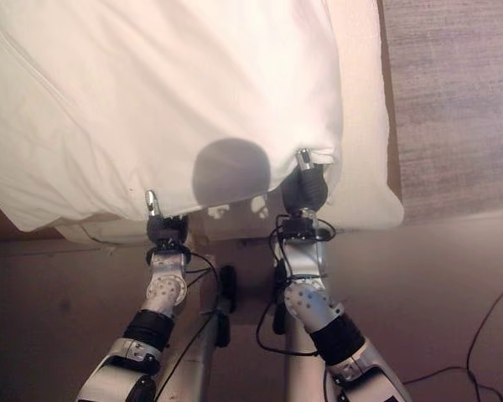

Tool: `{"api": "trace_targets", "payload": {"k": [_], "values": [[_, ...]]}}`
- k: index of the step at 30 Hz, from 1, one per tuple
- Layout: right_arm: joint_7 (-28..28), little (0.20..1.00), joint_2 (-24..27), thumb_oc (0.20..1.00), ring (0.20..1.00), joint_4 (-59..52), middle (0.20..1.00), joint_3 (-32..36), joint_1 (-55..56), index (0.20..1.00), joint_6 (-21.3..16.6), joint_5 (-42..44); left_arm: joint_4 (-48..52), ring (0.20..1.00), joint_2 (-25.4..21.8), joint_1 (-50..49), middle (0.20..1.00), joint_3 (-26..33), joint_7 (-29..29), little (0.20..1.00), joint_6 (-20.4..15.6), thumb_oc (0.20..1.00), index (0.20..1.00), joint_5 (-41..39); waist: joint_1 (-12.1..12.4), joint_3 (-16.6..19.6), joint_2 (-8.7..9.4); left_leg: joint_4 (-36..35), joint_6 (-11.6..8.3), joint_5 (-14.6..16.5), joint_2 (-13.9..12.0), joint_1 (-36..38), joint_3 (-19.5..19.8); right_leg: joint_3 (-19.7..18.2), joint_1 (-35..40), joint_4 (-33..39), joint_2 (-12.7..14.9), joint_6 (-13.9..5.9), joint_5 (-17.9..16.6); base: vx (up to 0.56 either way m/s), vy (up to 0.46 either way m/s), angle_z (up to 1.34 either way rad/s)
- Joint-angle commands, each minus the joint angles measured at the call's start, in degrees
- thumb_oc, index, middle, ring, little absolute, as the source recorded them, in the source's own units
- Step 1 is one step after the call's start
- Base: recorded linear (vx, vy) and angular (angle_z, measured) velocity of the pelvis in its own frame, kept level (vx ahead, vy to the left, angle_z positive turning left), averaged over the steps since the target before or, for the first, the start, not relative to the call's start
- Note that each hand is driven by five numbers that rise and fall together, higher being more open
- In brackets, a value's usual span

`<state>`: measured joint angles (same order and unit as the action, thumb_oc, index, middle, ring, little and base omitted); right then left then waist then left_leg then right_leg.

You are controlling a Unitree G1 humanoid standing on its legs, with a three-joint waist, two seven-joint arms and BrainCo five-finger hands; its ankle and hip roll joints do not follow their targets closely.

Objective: Make the bed

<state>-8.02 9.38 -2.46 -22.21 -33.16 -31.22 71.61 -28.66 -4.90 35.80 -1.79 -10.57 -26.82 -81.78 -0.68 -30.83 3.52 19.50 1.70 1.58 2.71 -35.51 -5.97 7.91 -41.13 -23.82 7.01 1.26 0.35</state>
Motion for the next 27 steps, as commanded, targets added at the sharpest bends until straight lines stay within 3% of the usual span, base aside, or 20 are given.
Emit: {"api": "trace_targets", "payload": {"k": [1, 2, 6, 8, 10, 14, 15, 17, 18, 27], "values": [[2.8, 0.2, -1.6, 0.2, 0.2, -10.9, 0.2, 3.7, 3.4, 0.2, -4.1, -2.2, -1.6, 1.0, -2.1, 1.6, 1.0, 2.9, -1.9, 1.0, -3.9, 1.0, 1.0, 4.0, -0.1, 6.0, 0.54, 1.6, -2.11, 0.8, -0.3, -3.5, 1.1, -1.4, -0.8, 0.3, 3.7, -8.6, -2.2, 0.0, 0.0, 0.0], [1.3, 0.2, -1.1, 0.2, 0.2, -11.3, 0.2, 3.7, 4.2, 0.2, -4.2, -2.1, -3.2, 1.0, -3.6, 3.5, 1.0, 4.5, -4.9, 1.0, -5.3, 1.0, 1.0, 4.5, -0.3, 6.2, 0.59, 1.8, -2.1, 1.0, -0.5, -3.5, 1.0, -1.6, -0.8, 0.2, 3.7, -8.57, -2.1, 0.0, 0.0, 0.0], [0.1, 0.2, -0.8, 0.2, 0.2, -11.5, 0.2, 3.6, 4.6, 0.2, -4.4, -2.3, -4.2, 1.0, -4.6, 4.6, 1.0, 5.4, -6.6, 1.0, -5.5, 1.0, 1.0, 5.3, -0.5, 6.3, 0.72, 2.3, -2.08, 1.2, -0.5, -3.6, 0.9, -1.6, -0.9, -0.2, 3.6, -8.53, -2.0, 0.0, 0.007, -0.01], [-1.5, 0.2, 0.2, 0.2, 0.2, -12.4, 0.2, 4.1, 5.5, 0.2, -4.6, -2.9, -4.8, 1.0, -6.9, 5.6, 1.0, 7.8, -10.3, 1.0, -6.9, 1.0, 1.0, 7.4, -0.6, 6.6, 0.74, 2.2, -2.34, 1.2, -0.6, -3.5, 0.6, -1.6, -1.1, -0.4, 3.8, -8.63, -2.0, 0.01, 0.026, -0.04], [-1.7, 0.2, 0.2, 0.2, 0.2, -12.5, 0.2, 4.1, 5.5, 0.2, -4.5, -3.1, -4.7, 1.0, -6.9, 5.7, 1.0, 7.8, -10.4, 1.0, -6.9, 1.0, 1.0, 7.5, -0.6, 6.6, 0.75, 2.2, -2.35, 1.2, -0.6, -3.6, 0.6, -1.6, -1.1, -0.4, 3.8, -8.63, -2.0, 0.0, 0.0, 0.0], [-3.4, 0.2, 1.7, 0.2, 0.2, -13.3, 0.2, 4.7, 6.9, 0.2, -4.3, -4.1, -6.0, 1.0, -11.2, 5.1, 1.0, 11.5, -14.3, 1.0, -6.8, 1.0, 1.0, 11.0, -0.5, 7.2, 0.61, 2.7, -2.09, 1.2, -0.6, -4.2, 0.4, -2.0, -1.7, -0.6, 3.8, -8.62, -2.4, 0.0, 0.014, -0.03], [-3.4, 0.2, 1.8, 0.2, 0.2, -13.5, 0.2, 4.8, 7.0, 0.2, -4.2, -4.3, -6.0, 0.875, -11.5, 5.1, 0.875, 11.6, -14.5, 0.875, -7.0, 0.875, 0.875, 11.3, -0.5, 7.2, 0.54, 2.8, -2.14, 1.5, -0.6, -4.0, 0.5, -2.0, -1.5, -0.7, 3.8, -8.65, -2.0, 0.0, 0.0, 0.0], [-3.5, 0.2, 1.7, 0.2, 0.2, -13.6, 0.2, 4.5, 7.4, 0.2, -4.1, -4.3, -6.0, 0.304, -12.1, 5.3, 0.304, 11.8, -15.5, 0.304, -7.1, 0.304, 0.304, 12.2, -0.5, 7.4, 0.47, 2.8, -2.26, 1.4, -0.6, -4.1, 0.6, -1.9, -1.6, -0.8, 3.7, -8.57, -1.9, 0.0, 0.0, 0.0], [-3.6, 0.2, 1.7, 0.2, 0.2, -13.6, 0.2, 4.5, 7.4, 0.2, -4.1, -4.3, -6.0, 0.2, -12.1, 5.4, 0.2, 11.8, -15.5, 0.2, -7.1, 0.2, 0.2, 12.3, -0.5, 7.4, 0.5, 2.8, -2.21, 1.0, -0.6, -4.3, 0.6, -1.9, -1.7, -0.6, 3.8, -8.52, -2.3, 0.0, 0.0, 0.0], [-5.4, 0.2, 2.1, 0.2, 0.2, -14.4, 0.2, 5.5, 9.1, 0.2, -4.0, -5.5, -1.1, 0.2, -11.2, 2.4, 0.2, 13.0, -17.5, 0.2, -8.3, 0.2, 0.2, 15.3, -0.4, 7.5, 0.18, 2.2, -2.4, 1.1, -0.4, -3.1, 0.9, -2.2, -0.4, -0.2, 3.4, -8.61, -2.0, 0.0, 0.0, 0.0]]}}
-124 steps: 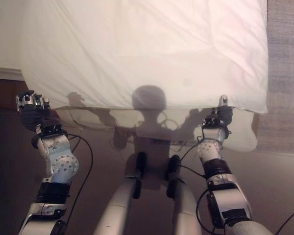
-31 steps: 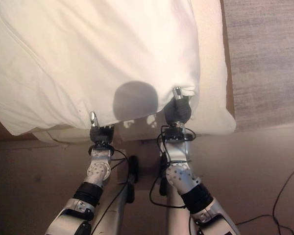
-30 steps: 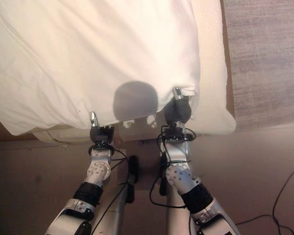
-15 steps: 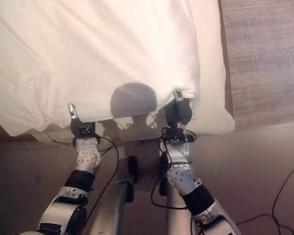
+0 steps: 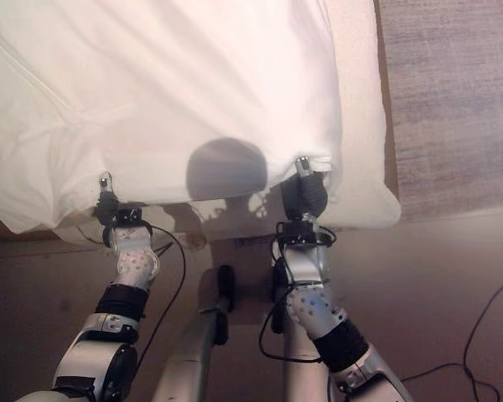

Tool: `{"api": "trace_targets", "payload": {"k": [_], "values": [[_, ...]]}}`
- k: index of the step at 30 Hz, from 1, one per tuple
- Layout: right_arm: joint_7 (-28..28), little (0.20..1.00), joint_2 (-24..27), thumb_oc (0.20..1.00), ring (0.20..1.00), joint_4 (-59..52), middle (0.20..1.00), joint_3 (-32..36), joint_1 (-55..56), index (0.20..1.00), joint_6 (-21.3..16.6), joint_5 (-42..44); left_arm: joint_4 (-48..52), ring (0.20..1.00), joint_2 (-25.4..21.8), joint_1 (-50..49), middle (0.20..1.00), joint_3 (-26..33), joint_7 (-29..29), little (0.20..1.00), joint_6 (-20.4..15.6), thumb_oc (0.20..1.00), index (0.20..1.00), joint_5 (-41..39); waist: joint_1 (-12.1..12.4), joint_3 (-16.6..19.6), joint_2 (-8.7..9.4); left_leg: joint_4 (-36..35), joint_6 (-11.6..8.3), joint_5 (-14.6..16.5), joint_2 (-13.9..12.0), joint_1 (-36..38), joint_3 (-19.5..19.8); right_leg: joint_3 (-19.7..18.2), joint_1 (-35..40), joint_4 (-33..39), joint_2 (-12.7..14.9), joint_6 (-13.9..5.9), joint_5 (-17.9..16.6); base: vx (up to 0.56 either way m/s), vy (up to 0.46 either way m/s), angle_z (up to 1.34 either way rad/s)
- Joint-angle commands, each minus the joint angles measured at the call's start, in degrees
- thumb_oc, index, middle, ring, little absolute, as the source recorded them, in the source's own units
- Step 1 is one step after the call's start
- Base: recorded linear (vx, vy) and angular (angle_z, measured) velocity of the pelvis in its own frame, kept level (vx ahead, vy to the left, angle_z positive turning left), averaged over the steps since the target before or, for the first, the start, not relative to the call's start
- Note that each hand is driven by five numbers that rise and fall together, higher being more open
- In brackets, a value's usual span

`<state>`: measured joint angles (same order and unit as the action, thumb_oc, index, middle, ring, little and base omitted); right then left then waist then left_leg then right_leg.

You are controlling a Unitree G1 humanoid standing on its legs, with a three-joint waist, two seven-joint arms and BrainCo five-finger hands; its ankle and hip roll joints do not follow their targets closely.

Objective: Make the bed

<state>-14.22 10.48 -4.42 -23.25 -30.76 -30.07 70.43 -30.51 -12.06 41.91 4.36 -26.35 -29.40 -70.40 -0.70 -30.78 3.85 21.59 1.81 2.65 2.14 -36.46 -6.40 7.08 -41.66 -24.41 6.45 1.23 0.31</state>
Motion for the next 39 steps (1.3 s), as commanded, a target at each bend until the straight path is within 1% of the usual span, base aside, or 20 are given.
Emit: {"api": "trace_targets", "payload": {"k": [1, 8, 11, 14, 17, 18, 20, 21, 22, 24, 27, 28, 30, 31, 33, 34, 35, 36, 38, 39], "values": [[0.8, 0.2, 1.0, 0.2, 0.2, -12.5, 0.2, 6.6, 6.7, 0.2, -5.1, -4.3, 0.9, 0.2, -4.0, -3.8, 0.2, 6.8, -1.9, 0.2, -5.7, 0.2, 0.2, 4.0, -0.4, 7.5, -0.13, 0.0, -2.47, -0.3, 0.2, -2.3, 1.3, -1.4, -0.1, 0.6, 4.0, -8.53, -2.3, 0.0, 0.0, 0.0], [-2.7, 0.2, 2.0, 0.2, 0.2, -10.6, 0.2, 9.4, 8.7, 0.2, -2.8, -7.7, 10.5, 0.2, -2.2, -10.7, 0.2, 7.1, -1.6, 0.2, -5.9, 0.2, 0.2, 7.2, 0.2, 7.1, -1.66, -1.4, -2.53, -0.6, 0.2, -0.1, 1.1, -1.9, 1.9, 1.7, 3.4, -8.37, -2.0, 0.0, -0.029, -0.06], [-6.5, 0.2, 2.8, 0.2, 0.2, -8.1, 0.2, 12.7, 10.8, 0.2, -1.0, -12.3, 16.9, 0.2, -1.1, -15.0, 0.2, 6.9, -1.6, 0.2, -5.1, 0.2, 0.2, 10.2, 0.4, 7.1, -3.4, -4.1, -3.08, -2.3, 0.2, 2.3, 1.9, -1.4, 4.0, 3.4, 2.6, -7.88, -1.9, 0.01, -0.104, -0.06], [-6.9, 0.2, 2.9, 0.2, 0.2, -6.5, 0.2, 14.2, 11.6, 0.2, -0.5, -12.7, 19.4, 0.2, -0.2, -17.1, 0.2, 7.7, -0.8, 0.2, -5.1, 0.2, 0.2, 10.4, 0.5, 7.4, -3.88, -5.3, -3.18, -3.1, 0.2, 4.0, 2.6, -1.0, 5.4, 3.6, 2.3, -7.45, -1.3, 0.01, -0.095, -0.02], [-6.8, 0.2, 3.3, 0.2, 0.2, -3.1, 0.2, 16.4, 13.3, 0.2, 0.2, -13.6, 20.9, 0.2, 1.9, -20.5, 0.2, 8.1, 0.7, 0.2, -4.5, 0.2, 0.2, 10.3, 1.0, 7.2, -4.44, -5.6, -4.14, -3.8, -0.5, 5.3, 3.7, 0.0, 7.5, 3.3, 1.6, -6.36, 0.0, 0.0, -0.229, 0.02], [-7.5, 0.2, 2.6, 0.2, 0.2, -0.2, 0.2, 17.7, 14.7, 0.2, -0.2, -12.4, 22.3, 0.2, 3.5, -22.8, 0.2, 8.4, 1.5, 0.2, -4.6, 0.2, 0.2, 9.7, 1.4, 6.6, -4.61, -4.7, -5.42, -4.5, -1.1, 6.1, 4.8, 1.3, 10.4, 4.4, 0.8, -5.71, 1.1, -0.02, -0.154, 0.08], [-7.2, 0.2, 2.6, 0.2, 0.2, 1.1, 0.2, 18.9, 14.7, 0.2, -0.4, -11.5, 23.1, 0.2, 4.0, -23.0, 0.2, 8.1, 1.7, 0.2, -4.9, 0.2, 0.2, 9.8, 1.5, 5.9, -4.6, -3.3, -6.28, -5.3, -1.1, 5.5, 5.7, 2.1, 11.3, 5.2, 1.1, -5.44, 0.9, -0.05, -0.155, 0.23], [-7.6, 0.2, 2.2, 0.2, 0.2, 4.0, 0.2, 20.4, 14.7, 0.2, -1.1, -10.9, 23.4, 0.2, 5.2, -23.4, 0.2, 8.8, 1.9, 0.2, -5.5, 0.2, 0.2, 9.4, 2.5, 5.8, -4.03, -1.4, -7.08, -5.1, 0.3, 6.0, 9.0, 2.1, 12.2, 5.8, 1.3, -5.08, 1.2, -0.05, -0.095, 0.3], [-7.6, 0.2, 2.2, 0.2, 0.2, 4.0, 0.2, 20.5, 14.7, 0.2, -1.1, -10.9, 23.4, 0.2, 5.1, -23.4, 0.2, 8.8, 2.0, 0.2, -5.5, 0.2, 0.2, 9.4, 2.4, 5.8, -4.04, -1.4, -7.06, -5.3, 0.4, 5.8, 9.1, 2.2, 12.1, 5.9, 1.3, -5.06, 1.0, -0.02, -0.042, 0.29], [-7.7, 0.2, 1.9, 0.2, 0.2, 7.6, 0.2, 21.9, 14.7, 0.2, -2.0, -9.7, 24.6, 0.2, 5.7, -25.3, 0.2, 10.2, 2.1, 0.2, -6.2, 0.2, 0.2, 10.1, 2.9, 5.5, -2.92, -3.0, -5.87, -4.5, -3.5, 8.0, 12.3, 1.0, 11.9, 4.2, 1.6, -5.0, 2.1, -0.02, 0.007, 0.11], [-7.5, 0.2, 1.6, 0.2, 0.2, 9.2, 0.2, 22.1, 14.2, 0.2, -2.4, -8.9, 25.4, 0.2, 5.6, -25.3, 0.2, 9.9, 2.1, 0.2, -6.8, 0.2, 0.2, 10.5, 3.4, 5.3, -2.41, -4.7, -6.07, -5.8, -5.2, 8.7, 14.3, 0.4, 11.6, 3.6, 1.7, -5.17, 1.8, -0.02, 0.101, 0.05], [-8.3, 0.2, 1.2, 0.2, 0.2, 11.0, 0.2, 22.5, 14.0, 0.2, -3.0, -9.0, 25.6, 0.2, 4.8, -25.3, 0.2, 10.2, 1.8, 0.2, -7.9, 0.2, 0.2, 10.8, 3.9, 5.2, -2.0, -10.2, -6.76, -8.1, -9.5, 11.6, 18.4, -0.9, 11.0, 1.7, 2.0, -6.06, 2.4, -0.04, 0.234, -0.01], [-9.4, 0.2, 0.9, 0.2, 0.2, 11.8, 0.2, 23.2, 13.8, 0.2, -3.4, -9.4, 25.6, 0.2, 4.2, -24.8, 0.2, 10.3, 1.5, 0.2, -9.1, 0.2, 0.2, 10.9, 4.0, 4.9, -2.24, -16.2, -7.41, -10.7, -13.8, 14.8, 17.7, -1.4, 10.8, 0.6, 3.5, -7.12, 2.5, -0.06, 0.377, -0.09], [-10.9, 0.2, 1.0, 0.2, 0.2, 12.0, 0.2, 24.2, 13.4, 0.2, -3.8, -10.4, 25.0, 0.2, 4.1, -24.2, 0.2, 10.0, 1.2, 0.2, -9.4, 0.2, 0.2, 10.7, 3.8, 4.9, -2.67, -16.3, -7.39, -10.9, -14.5, 14.9, 15.3, -1.2, 10.7, 0.9, 5.2, -8.01, 1.7, -0.08, 0.499, -0.1], [-11.3, 0.2, 2.5, 0.2, 0.2, 11.5, 0.2, 25.5, 13.1, 0.2, -2.7, -12.2, 23.1, 0.2, 3.6, -23.3, 0.2, 9.5, 1.7, 0.2, -10.1, 0.2, 0.2, 9.8, 3.1, 4.4, -3.51, -12.9, -7.28, -7.4, -12.3, 13.7, 12.6, -2.1, 11.0, 2.2, 8.3, -10.69, -1.4, -0.12, 0.753, 0.06], [-11.8, 0.2, 2.1, 0.2, 0.2, 10.0, 0.2, 26.0, 13.3, 0.2, -4.1, -12.9, 22.9, 0.2, 2.6, -23.0, 0.2, 8.1, 3.2, 0.2, -9.9, 0.2, 0.2, 9.2, 2.2, 4.8, -3.63, -1.0, -6.4, -0.6, -6.5, 8.6, 10.6, -3.4, 13.7, 10.0, 13.5, -12.37, -7.0, -0.06, 0.916, 0.17], [-12.4, 0.2, 2.1, 0.2, 0.2, 10.1, 0.2, 26.4, 14.4, 0.2, -3.3, -13.4, 22.6, 0.2, 2.5, -23.5, 0.2, 8.0, 3.2, 0.2, -9.8, 0.2, 0.2, 9.6, 1.8, 5.1, -4.05, 2.1, -6.6, 0.4, -4.9, 7.3, 9.4, -4.7, 15.5, 12.2, 14.3, -11.92, -8.1, -0.03, 0.717, 0.43], [-12.6, 0.2, 2.1, 0.2, 0.2, 10.0, 0.2, 26.4, 14.4, 0.2, -3.3, -13.5, 22.6, 0.2, 2.5, -23.5, 0.2, 8.0, 3.2, 0.2, -9.8, 0.2, 0.2, 9.6, 1.7, 5.3, -4.01, 2.4, -6.45, 0.2, -4.7, 6.8, 9.4, -4.7, 15.3, 12.7, 14.5, -12.02, -8.6, 0.06, 0.467, 0.41], [-12.3, 0.2, 2.0, 0.2, 0.2, 10.4, 0.2, 26.9, 15.6, 0.2, -2.4, -14.1, 21.9, 0.2, 2.4, -24.2, 0.2, 7.2, 3.8, 0.2, -8.8, 0.2, 0.2, 9.2, 0.4, 6.6, -5.22, 6.2, -4.22, 4.1, -0.5, 5.3, 7.7, -8.9, 17.6, 18.5, 16.6, -12.46, -14.2, 0.11, 0.684, 0.33], [-12.4, 0.2, 2.0, 0.2, 0.2, 10.5, 0.2, 27.5, 16.1, 0.2, -2.1, -14.6, 21.7, 0.2, 1.6, -24.8, 0.2, 7.6, 4.1, 0.2, -8.6, 0.2, 0.2, 9.8, 0.4, 7.1, -5.71, 6.8, -3.22, 5.6, 0.4, 5.8, 7.0, -9.6, 18.9, 19.9, 16.8, -11.74, -13.4, 0.15, 0.763, 0.28]]}}
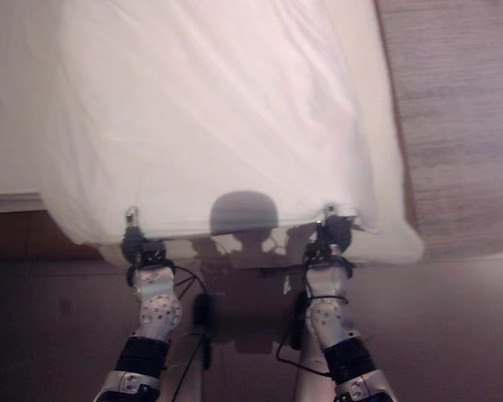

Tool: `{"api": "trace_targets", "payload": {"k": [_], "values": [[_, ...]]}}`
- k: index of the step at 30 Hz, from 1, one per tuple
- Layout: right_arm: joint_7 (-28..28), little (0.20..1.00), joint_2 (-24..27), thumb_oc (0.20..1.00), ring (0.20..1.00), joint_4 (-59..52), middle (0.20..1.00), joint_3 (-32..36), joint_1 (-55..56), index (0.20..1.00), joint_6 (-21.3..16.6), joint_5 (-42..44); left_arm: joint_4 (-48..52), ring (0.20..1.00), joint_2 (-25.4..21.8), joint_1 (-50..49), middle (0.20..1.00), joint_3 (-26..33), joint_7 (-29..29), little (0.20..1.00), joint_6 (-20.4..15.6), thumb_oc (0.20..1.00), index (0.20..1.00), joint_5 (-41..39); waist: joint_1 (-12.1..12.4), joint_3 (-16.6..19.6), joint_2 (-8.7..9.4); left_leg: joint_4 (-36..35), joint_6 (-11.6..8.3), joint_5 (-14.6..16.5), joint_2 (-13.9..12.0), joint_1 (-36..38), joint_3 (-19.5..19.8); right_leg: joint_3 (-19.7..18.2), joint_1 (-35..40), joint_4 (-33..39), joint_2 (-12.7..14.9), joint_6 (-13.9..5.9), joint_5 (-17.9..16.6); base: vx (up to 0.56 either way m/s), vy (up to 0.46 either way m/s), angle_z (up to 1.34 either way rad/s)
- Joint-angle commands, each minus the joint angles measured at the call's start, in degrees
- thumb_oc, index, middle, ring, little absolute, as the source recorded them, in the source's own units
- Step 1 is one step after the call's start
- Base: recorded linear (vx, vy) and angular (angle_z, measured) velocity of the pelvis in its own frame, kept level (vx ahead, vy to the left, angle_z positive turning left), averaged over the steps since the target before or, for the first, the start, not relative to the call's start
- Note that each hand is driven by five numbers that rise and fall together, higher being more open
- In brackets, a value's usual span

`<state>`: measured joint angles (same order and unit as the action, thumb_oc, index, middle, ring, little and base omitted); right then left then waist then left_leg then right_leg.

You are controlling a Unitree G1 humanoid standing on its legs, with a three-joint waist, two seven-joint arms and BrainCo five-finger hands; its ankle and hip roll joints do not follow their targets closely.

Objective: Make the bed

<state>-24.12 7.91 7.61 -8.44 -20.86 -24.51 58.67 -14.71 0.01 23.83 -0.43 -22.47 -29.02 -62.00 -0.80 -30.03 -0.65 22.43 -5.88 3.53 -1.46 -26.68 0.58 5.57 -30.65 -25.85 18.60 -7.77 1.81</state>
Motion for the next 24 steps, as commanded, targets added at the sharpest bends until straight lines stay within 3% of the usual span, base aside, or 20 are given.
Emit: {"api": "trace_targets", "payload": {"k": [1, 3, 6, 7, 8, 9, 11, 12, 15, 20, 24], "values": [[-2.1, 0.2, 3.8, 0.2, 0.2, -1.5, 0.2, 13.5, 6.9, 0.2, -7.9, -3.0, 5.7, 0.2, -10.5, -7.0, 0.2, 12.5, 0.6, 0.2, -8.7, 0.2, 0.2, 2.0, 0.2, 6.9, -1.22, 7.4, 5.11, 5.6, 5.7, -4.6, -0.5, -8.9, 9.2, 24.1, 5.9, -3.09, -17.6, 0.1, 0.474, 0.23], [-2.1, 0.2, 3.7, 0.2, 0.2, -1.5, 0.2, 13.2, 7.3, 0.2, -7.8, -2.9, 5.9, 0.2, -11.2, -7.5, 0.2, 12.0, 1.0, 0.2, -8.2, 0.2, 0.2, 2.9, 0.2, 7.5, -1.31, 7.5, 5.99, 6.0, 6.8, -4.7, -0.4, -9.3, 9.5, 24.7, 5.6, -2.62, -17.0, 0.07, 0.405, -0.09], [-0.4, 0.2, 2.9, 0.2, 0.2, -1.3, 0.2, 11.5, 8.0, 0.2, -6.6, -2.5, 7.9, 0.2, -11.6, -10.8, 0.2, 13.5, 0.6, 0.2, -6.6, 0.2, 0.2, 4.7, 0.5, 7.7, -0.91, 2.1, 7.43, 4.3, 8.5, -1.4, -2.0, -3.4, 5.7, 17.3, -0.8, -0.22, -9.4, 0.01, 0.455, -0.15], [0.2, 0.2, 2.6, 0.2, 0.2, -1.4, 0.2, 11.1, 8.2, 0.2, -6.4, -2.2, 8.5, 0.2, -11.4, -10.9, 0.2, 13.5, 0.5, 0.2, -6.3, 0.2, 0.2, 4.7, 0.6, 7.5, -0.66, 0.9, 7.6, 3.7, 8.9, -0.9, -2.6, -1.8, 4.8, 15.2, -3.0, 0.2, -8.1, -0.09, 0.271, -0.28], [1.5, 0.2, 2.6, 0.2, 0.2, -1.1, 0.2, 9.9, 8.4, 0.2, -6.2, -1.8, 9.2, 0.2, -11.1, -10.9, 0.2, 13.3, -0.1, 0.2, -5.3, 0.2, 0.2, 5.8, 0.8, 6.7, 0.41, -3.0, 7.8, 2.7, 9.6, 1.6, -3.6, 1.3, 2.5, 7.8, -9.4, 1.38, -4.2, -0.08, 0.196, -0.34], [1.6, 0.2, 2.6, 0.2, 0.2, -1.0, 0.2, 9.9, 8.4, 0.2, -6.2, -1.8, 9.2, 0.2, -11.1, -10.9, 0.2, 13.3, -0.2, 0.2, -5.3, 0.2, 0.2, 5.9, 0.8, 6.8, 0.59, -3.3, 7.82, 2.4, 9.7, 1.5, -3.7, 1.2, 2.2, 7.7, -9.2, 1.41, -4.3, -0.04, 0.146, -0.33], [3.2, 0.2, 2.8, 0.2, 0.2, -1.1, 0.2, 8.9, 9.4, 0.2, -5.9, -1.1, 9.6, 0.2, -11.0, -11.4, 0.2, 13.2, -0.3, 0.2, -5.0, 0.2, 0.2, 7.0, 0.5, 7.0, 1.35, -6.7, 7.74, 1.2, 10.1, 3.8, -4.1, 1.2, 2.5, 7.9, -13.3, 1.98, -3.2, 0.01, 0.057, -0.2], [3.2, 0.2, 2.8, 0.2, 0.2, -1.1, 0.2, 8.9, 9.4, 0.2, -5.9, -1.1, 9.6, 0.2, -11.0, -11.4, 0.2, 13.2, -0.3, 0.2, -5.0, 0.2, 0.2, 7.1, 0.6, 6.9, 1.37, -6.8, 7.73, 1.2, 10.1, 3.9, -4.1, 1.2, 2.6, 7.9, -13.3, 1.98, -3.2, 0.01, 0.017, -0.27], [4.1, 0.2, 3.6, 0.2, 0.2, -1.2, 0.2, 7.9, 10.8, 0.2, -5.1, -1.5, 10.0, 0.2, -10.4, -11.6, 0.2, 12.4, 0.0, 0.2, -4.4, 0.2, 0.2, 7.8, 0.5, 7.4, 1.62, -10.4, 7.46, -0.3, 10.2, 5.9, -4.5, -1.9, 3.3, 9.7, -17.5, 2.4, -3.0, 0.0, -0.062, -0.28], [4.6, 0.2, 5.1, 0.2, 0.2, -0.6, 0.2, 8.1, 11.8, 0.2, -5.0, -0.7, 9.1, 0.2, -8.1, -13.0, 0.2, 11.3, 2.1, 0.2, -3.9, 0.2, 0.2, 5.2, 1.0, 8.5, 0.47, -8.9, 6.9, -0.3, 8.6, 5.8, -5.4, -1.9, 5.7, 11.5, -17.7, 3.46, -2.5, 0.01, -0.157, -0.07], [5.3, 0.2, 5.2, 0.2, 0.2, -0.4, 0.2, 8.3, 12.2, 0.2, -5.7, 2.0, 8.8, 0.2, -6.5, -13.2, 0.2, 9.7, 3.4, 0.2, -2.9, 0.2, 0.2, 4.2, 1.5, 7.5, 1.08, -2.7, 4.03, -1.5, 8.2, 3.2, -4.5, 0.3, 7.7, 11.9, -16.4, 4.79, -1.0, -0.01, -0.184, 0.3]]}}
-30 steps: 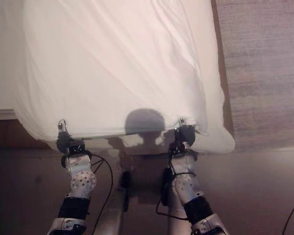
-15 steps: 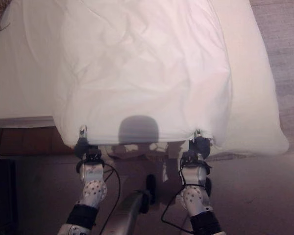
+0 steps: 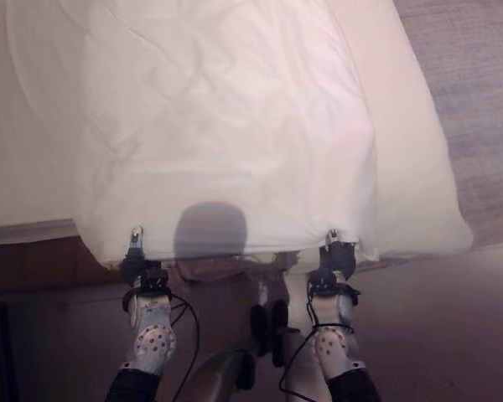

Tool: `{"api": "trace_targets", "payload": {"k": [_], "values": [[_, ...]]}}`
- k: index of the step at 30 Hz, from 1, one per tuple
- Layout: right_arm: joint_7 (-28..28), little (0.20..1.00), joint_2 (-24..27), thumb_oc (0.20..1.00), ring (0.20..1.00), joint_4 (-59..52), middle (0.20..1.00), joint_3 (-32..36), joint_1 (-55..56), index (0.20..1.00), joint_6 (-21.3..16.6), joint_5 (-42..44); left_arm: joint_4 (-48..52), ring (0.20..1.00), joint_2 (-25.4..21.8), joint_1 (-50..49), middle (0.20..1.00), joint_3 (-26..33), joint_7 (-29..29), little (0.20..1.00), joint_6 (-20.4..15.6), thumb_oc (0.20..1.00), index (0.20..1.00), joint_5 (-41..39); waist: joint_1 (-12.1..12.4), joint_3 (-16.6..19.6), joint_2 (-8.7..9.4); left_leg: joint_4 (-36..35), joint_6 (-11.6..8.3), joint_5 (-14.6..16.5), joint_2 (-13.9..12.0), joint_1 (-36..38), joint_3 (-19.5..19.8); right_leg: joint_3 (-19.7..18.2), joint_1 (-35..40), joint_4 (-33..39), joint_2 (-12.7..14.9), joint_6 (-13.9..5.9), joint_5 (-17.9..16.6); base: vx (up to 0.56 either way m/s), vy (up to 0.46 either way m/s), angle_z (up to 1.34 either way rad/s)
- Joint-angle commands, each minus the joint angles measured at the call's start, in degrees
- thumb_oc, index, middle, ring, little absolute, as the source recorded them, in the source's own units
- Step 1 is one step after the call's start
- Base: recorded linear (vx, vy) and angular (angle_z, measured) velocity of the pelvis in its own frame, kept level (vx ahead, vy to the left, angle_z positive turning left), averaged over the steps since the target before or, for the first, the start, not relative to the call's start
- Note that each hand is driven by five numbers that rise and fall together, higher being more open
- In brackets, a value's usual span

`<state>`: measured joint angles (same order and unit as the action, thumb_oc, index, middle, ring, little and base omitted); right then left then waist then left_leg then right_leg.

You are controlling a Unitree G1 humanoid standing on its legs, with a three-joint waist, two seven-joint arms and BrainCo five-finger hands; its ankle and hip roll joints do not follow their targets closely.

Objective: Make the bed

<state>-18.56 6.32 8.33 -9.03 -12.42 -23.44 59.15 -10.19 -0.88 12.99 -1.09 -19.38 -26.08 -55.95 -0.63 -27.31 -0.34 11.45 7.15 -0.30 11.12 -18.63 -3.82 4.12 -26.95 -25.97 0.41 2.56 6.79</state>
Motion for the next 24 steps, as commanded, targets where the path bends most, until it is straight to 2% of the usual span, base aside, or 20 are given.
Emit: {"api": "trace_targets", "payload": {"k": [1, 2, 5, 6, 7, 8, 9, 11, 12, 13, 15, 16, 17, 18, 19, 20, 21, 22, 23, 24], "values": [[-0.3, 0.2, 6.8, 0.2, 0.2, -1.1, 0.2, 8.9, 3.7, 0.2, -6.7, 1.5, 4.3, 0.2, -5.6, -2.3, 0.2, 10.4, 0.3, 0.2, -5.9, 0.2, 0.2, -1.8, 1.3, 4.8, 0.74, 8.5, -9.04, 2.3, -4.4, -5.0, 0.0, 1.8, 3.9, 12.0, 1.8, -5.52, -6.0, 0.0, -0.041, 0.57], [-0.5, 0.2, 6.6, 0.2, 0.2, -0.4, 0.2, 8.5, 2.9, 0.2, -6.9, 2.0, 4.4, 0.2, -5.1, -2.5, 0.2, 9.8, 0.5, 0.2, -5.3, 0.2, 0.2, -2.0, 2.1, 4.9, 1.02, 9.1, -8.92, 3.1, -3.9, -5.4, 1.4, 2.1, 4.0, 11.9, 2.3, -5.61, -6.0, 0.02, -0.009, 0.54], [-0.4, 0.2, 6.6, 0.2, 0.2, 0.6, 0.2, 8.0, 1.3, 0.2, -7.2, 2.2, 5.6, 0.2, -6.0, -3.2, 0.2, 10.3, -0.1, 0.2, -4.9, 0.2, 0.2, 0.1, 3.4, 4.7, 2.09, 10.2, -8.41, 3.4, -7.8, -6.4, 6.0, 0.9, 3.7, 10.2, 3.3, -5.73, -5.1, 0.03, 0.026, 0.18], [-0.4, 0.2, 6.6, 0.2, 0.2, 0.6, 0.2, 8.0, 1.3, 0.2, -7.2, 2.2, 5.6, 0.2, -6.0, -3.2, 0.2, 10.3, -0.1, 0.2, -4.9, 0.2, 0.2, 0.1, 3.3, 4.8, 2.14, 10.2, -8.42, 3.2, -7.7, -6.6, 6.1, 0.9, 3.5, 10.2, 3.3, -5.72, -5.3, 0.04, 0.089, 0.02], [-0.4, 0.2, 6.5, 0.2, 0.2, 1.3, 0.2, 7.5, 0.6, 0.2, -7.5, 2.0, 6.7, 0.2, -6.8, -3.2, 0.2, 11.0, -0.7, 0.2, -5.7, 0.2, 0.2, 1.1, 4.4, 4.7, 3.12, 8.7, -8.93, 1.2, -11.4, -6.8, 11.2, 0.0, 2.9, 8.9, 4.3, -5.64, -4.5, 0.01, 0.067, -0.06], [-0.4, 0.2, 6.5, 0.2, 0.2, 1.3, 0.2, 7.5, 0.6, 0.2, -7.5, 2.0, 6.7, 0.2, -6.9, -3.1, 0.2, 11.0, -0.7, 0.2, -5.7, 0.2, 0.2, 1.2, 4.3, 4.8, 3.18, 8.4, -8.95, 0.8, -11.3, -7.0, 11.3, 0.1, 2.6, 8.9, 4.4, -5.62, -4.7, 0.06, 0.251, -0.07], [-0.9, 0.2, 5.7, 0.2, 0.2, 2.6, 0.2, 6.8, -0.3, 0.2, -8.6, 3.0, 7.7, 0.2, -7.6, -2.7, 0.2, 11.2, -1.7, 0.2, -6.5, 0.2, 0.2, 2.0, 5.0, 5.3, 3.24, 1.2, -10.07, -3.5, -16.0, -5.0, 15.5, -0.3, 2.1, 7.0, 4.6, -6.14, -3.3, 0.04, 0.28, -0.05], [-1.7, 0.2, 5.4, 0.2, 0.2, 3.3, 0.2, 7.3, -0.6, 0.2, -9.0, 3.1, 8.6, 0.2, -8.0, -2.0, 0.2, 10.6, -2.1, 0.2, -7.1, 0.2, 0.2, 3.0, 4.9, 5.9, 2.32, -6.9, -11.74, -7.4, -20.1, -3.1, 13.7, 0.5, 2.0, 6.0, 6.4, -7.34, -2.8, 0.02, 0.347, -0.08], [-1.7, 0.2, 5.4, 0.2, 0.2, 3.2, 0.2, 7.3, -0.6, 0.2, -9.0, 3.1, 8.7, 0.2, -8.0, -2.0, 0.2, 10.6, -2.2, 0.2, -7.1, 0.2, 0.2, 3.0, 5.0, 6.0, 2.28, -7.3, -11.77, -7.8, -20.1, -3.2, 13.7, 0.5, 1.8, 6.1, 6.3, -7.31, -3.1, 0.0, 0.346, -0.16], [-1.5, 0.2, 5.3, 0.2, 0.2, 2.9, 0.2, 7.1, -0.6, 0.2, -8.9, 3.2, 8.7, 0.2, -8.2, -1.8, 0.2, 9.8, -1.5, 0.2, -6.9, 0.2, 0.2, 2.8, 5.0, 6.1, 1.91, -7.2, -11.78, -6.0, -19.9, -2.3, 13.2, 0.7, 1.9, 5.9, 7.7, -8.38, -3.6, -0.04, 0.357, -0.21], [-2.0, 0.2, 4.7, 0.2, 0.2, 2.4, 0.2, 7.7, -0.1, 0.2, -9.0, 2.8, 8.4, 0.2, -9.2, -0.3, 0.2, 8.6, -1.3, 0.2, -7.6, 0.2, 0.2, 2.8, 5.1, 5.3, 2.01, -2.8, -12.25, -3.8, -17.1, -4.6, 12.5, 0.8, 2.3, 7.6, 11.0, -10.21, -6.5, -0.03, 0.646, -0.1], [-2.8, 0.2, 4.5, 0.2, 0.2, 1.4, 0.2, 9.1, 1.0, 0.2, -8.5, 1.4, 8.0, 0.2, -10.1, 0.2, 0.2, 7.0, -0.7, 0.2, -6.7, 0.2, 0.2, 3.7, 4.3, 5.2, 2.24, 5.6, -11.5, 0.5, -12.5, -7.4, 9.4, 1.1, 5.8, 12.6, 16.1, -11.83, -11.2, 0.01, 0.636, 0.21], [-2.9, 0.2, 4.5, 0.2, 0.2, 1.3, 0.2, 9.1, 1.0, 0.2, -8.5, 1.3, 8.0, 0.2, -10.1, 0.2, 0.2, 7.0, -0.8, 0.2, -6.7, 0.2, 0.2, 3.7, 4.2, 5.4, 2.24, 5.9, -11.38, 0.4, -12.4, -7.8, 9.5, 1.1, 5.7, 12.9, 16.2, -11.93, -11.5, 0.07, 0.995, 0.65], [-2.4, 0.2, 4.5, 0.2, 0.2, 0.3, 0.2, 8.9, 1.5, 0.2, -7.5, 0.4, 8.0, 0.2, -10.5, -0.2, 0.2, 6.6, 0.3, 0.2, -6.7, 0.2, 0.2, 3.1, 4.1, 5.6, 1.94, 9.2, -9.09, 3.8, -8.7, -8.0, 8.2, 0.7, 7.4, 16.5, 19.6, -12.41, -16.4, 0.04, 0.511, 0.95], [-2.4, 0.2, 4.5, 0.2, 0.2, 0.3, 0.2, 8.9, 1.5, 0.2, -7.5, 0.3, 8.0, 0.2, -10.6, -0.2, 0.2, 6.6, 0.3, 0.2, -6.7, 0.2, 0.2, 3.1, 4.0, 5.6, 1.97, 9.1, -9.07, 3.8, -8.7, -8.1, 8.2, 0.7, 7.4, 16.5, 19.7, -12.43, -16.4, 0.14, 0.982, 0.97], [-1.7, 0.2, 3.6, 0.2, 0.2, 0.4, 0.2, 8.4, 1.4, 0.2, -7.1, -0.3, 9.2, 0.2, -12.1, -3.1, 0.2, 6.9, 1.4, 0.2, -5.6, 0.2, 0.2, 4.8, 5.1, 6.6, 1.57, 10.4, -7.54, 5.8, -6.8, -7.6, 5.1, 4.9, 8.5, 20.9, 22.8, -12.88, -21.8, 0.13, 0.641, 0.67], [-1.6, 0.2, 3.4, 0.2, 0.2, 0.7, 0.2, 8.1, 1.5, 0.2, -6.4, -0.7, 9.7, 0.2, -12.5, -4.1, 0.2, 7.2, 1.3, 0.2, -5.1, 0.2, 0.2, 5.7, 5.5, 7.1, 1.49, 10.0, -6.89, 5.7, -6.6, -7.1, 4.7, 6.3, 9.4, 21.2, 21.9, -12.14, -19.7, 0.13, 0.636, 0.11], [-1.6, 0.2, 3.4, 0.2, 0.2, 0.7, 0.2, 8.0, 1.6, 0.2, -6.4, -0.8, 9.8, 0.2, -12.5, -4.2, 0.2, 7.2, 1.2, 0.2, -5.1, 0.2, 0.2, 5.7, 5.4, 7.0, 1.45, 10.0, -6.93, 5.7, -6.7, -7.0, 4.7, 6.4, 9.5, 21.1, 21.9, -12.08, -19.5, 0.06, 0.446, -0.27], [-0.8, 0.2, 2.7, 0.2, 0.2, 1.0, 0.2, 7.4, 2.5, 0.2, -6.4, 0.2, 9.8, 0.2, -12.8, -4.4, 0.2, 7.3, 1.3, 0.2, -4.5, 0.2, 0.2, 6.0, 4.9, 7.4, 1.36, 7.3, -6.31, 5.1, -5.8, -5.2, 4.6, 4.4, 8.9, 17.6, 17.0, -10.45, -14.0, 0.03, 0.288, -0.45], [-0.8, 0.2, 2.7, 0.2, 0.2, 1.0, 0.2, 7.4, 2.5, 0.2, -6.4, 0.2, 9.8, 0.2, -12.8, -4.4, 0.2, 7.3, 1.3, 0.2, -4.5, 0.2, 0.2, 6.0, 4.8, 7.5, 1.46, 7.2, -6.29, 4.9, -5.7, -5.3, 4.5, 4.3, 8.7, 17.5, 17.1, -10.44, -14.1, 0.02, 0.518, -0.28]]}}
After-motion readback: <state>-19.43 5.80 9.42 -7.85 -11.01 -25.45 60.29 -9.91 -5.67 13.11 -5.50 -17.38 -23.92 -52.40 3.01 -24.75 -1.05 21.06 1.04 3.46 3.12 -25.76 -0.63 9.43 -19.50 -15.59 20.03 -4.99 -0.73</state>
